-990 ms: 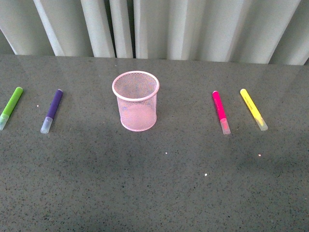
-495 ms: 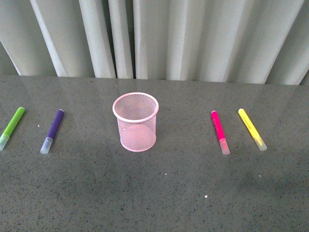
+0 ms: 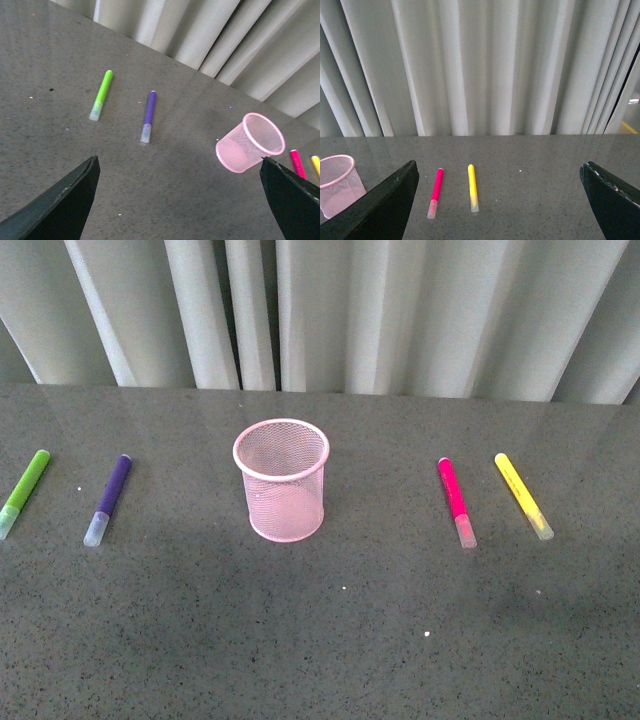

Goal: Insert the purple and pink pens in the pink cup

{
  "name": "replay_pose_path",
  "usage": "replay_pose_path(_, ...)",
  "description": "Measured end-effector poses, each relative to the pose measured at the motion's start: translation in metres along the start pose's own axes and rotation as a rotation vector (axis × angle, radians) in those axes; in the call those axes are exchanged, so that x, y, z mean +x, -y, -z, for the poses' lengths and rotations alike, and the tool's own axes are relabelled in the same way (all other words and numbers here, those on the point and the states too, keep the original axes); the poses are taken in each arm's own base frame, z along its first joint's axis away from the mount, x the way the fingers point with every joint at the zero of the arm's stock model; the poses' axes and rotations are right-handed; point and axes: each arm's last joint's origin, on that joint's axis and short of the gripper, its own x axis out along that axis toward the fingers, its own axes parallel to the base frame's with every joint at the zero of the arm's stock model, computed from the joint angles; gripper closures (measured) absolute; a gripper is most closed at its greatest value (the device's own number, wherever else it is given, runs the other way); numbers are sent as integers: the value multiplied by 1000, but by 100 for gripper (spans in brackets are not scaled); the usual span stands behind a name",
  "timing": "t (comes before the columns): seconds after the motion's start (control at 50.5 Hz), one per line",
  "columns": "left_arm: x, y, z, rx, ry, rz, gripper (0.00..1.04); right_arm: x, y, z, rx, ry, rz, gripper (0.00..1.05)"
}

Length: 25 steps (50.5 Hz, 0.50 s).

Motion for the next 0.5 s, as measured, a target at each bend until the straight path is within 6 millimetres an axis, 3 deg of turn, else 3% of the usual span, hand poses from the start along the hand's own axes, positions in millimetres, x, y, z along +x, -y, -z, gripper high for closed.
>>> replay_pose_path(0.099, 10, 8, -19, -50, 35, 33, 7, 0, 0, 0, 0, 0, 0, 7)
replay_pose_path(0.139, 20, 16, -37, -49, 68, 60, 7, 0, 0, 0, 0, 0, 0, 7)
replay_pose_path(0.297, 56, 31, -66, -25, 58, 104, 7, 0, 0, 0, 0, 0, 0, 7)
replay_pose_path(0.495, 139, 46, -77, 83, -171, 113, 7, 0, 0, 0, 0, 0, 0, 7)
